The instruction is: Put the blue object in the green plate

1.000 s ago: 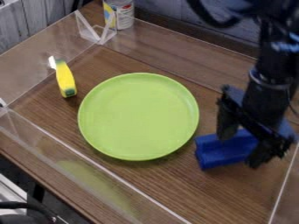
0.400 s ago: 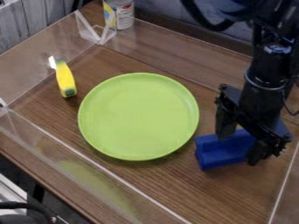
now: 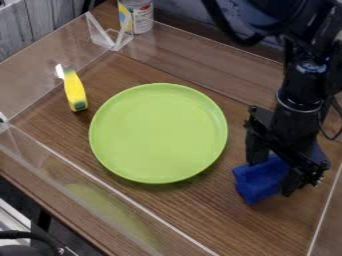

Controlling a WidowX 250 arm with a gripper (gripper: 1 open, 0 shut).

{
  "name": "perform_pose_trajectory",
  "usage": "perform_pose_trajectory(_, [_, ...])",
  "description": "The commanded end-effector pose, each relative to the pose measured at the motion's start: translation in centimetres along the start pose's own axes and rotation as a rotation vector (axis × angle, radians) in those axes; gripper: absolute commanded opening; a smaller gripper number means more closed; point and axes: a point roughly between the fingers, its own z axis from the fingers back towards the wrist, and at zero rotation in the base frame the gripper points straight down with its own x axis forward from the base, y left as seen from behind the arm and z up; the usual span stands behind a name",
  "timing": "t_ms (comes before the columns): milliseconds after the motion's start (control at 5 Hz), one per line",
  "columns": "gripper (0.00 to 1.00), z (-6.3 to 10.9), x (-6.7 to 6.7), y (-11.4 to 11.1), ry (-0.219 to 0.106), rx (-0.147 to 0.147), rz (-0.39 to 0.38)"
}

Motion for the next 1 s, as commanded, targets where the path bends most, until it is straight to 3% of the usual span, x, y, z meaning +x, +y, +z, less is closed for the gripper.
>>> perform_pose_trajectory(0, [1.0, 0.41, 0.55, -0.43, -0.037, -0.001, -0.019])
perform_pose_trajectory(800, [1.0, -0.23, 1.15, -0.07, -0.045, -0.006, 0.002])
